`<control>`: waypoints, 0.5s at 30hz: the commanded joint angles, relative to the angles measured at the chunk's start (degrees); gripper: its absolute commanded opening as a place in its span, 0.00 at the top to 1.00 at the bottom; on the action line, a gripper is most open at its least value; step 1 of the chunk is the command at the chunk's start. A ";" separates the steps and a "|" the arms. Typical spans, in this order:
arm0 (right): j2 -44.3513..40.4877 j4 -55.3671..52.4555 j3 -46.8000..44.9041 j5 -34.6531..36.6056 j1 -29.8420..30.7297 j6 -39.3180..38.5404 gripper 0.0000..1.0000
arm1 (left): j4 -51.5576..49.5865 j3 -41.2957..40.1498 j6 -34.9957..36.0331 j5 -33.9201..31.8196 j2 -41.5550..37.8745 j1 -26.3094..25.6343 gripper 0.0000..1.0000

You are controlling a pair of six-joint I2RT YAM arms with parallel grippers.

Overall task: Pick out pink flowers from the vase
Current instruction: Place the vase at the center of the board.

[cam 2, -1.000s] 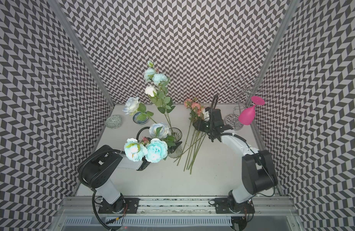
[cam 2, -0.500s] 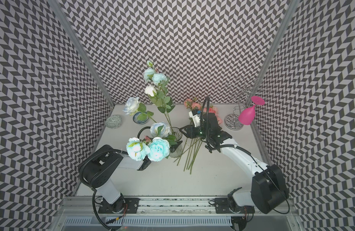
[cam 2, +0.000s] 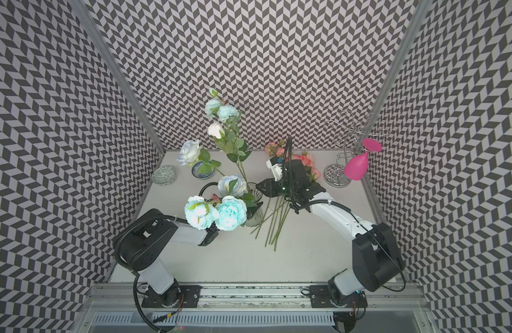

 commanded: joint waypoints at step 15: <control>2.93 -3.11 1.92 3.81 1.30 -1.31 0.85 | -9.50 -1.11 2.66 -3.92 -0.30 0.37 0.10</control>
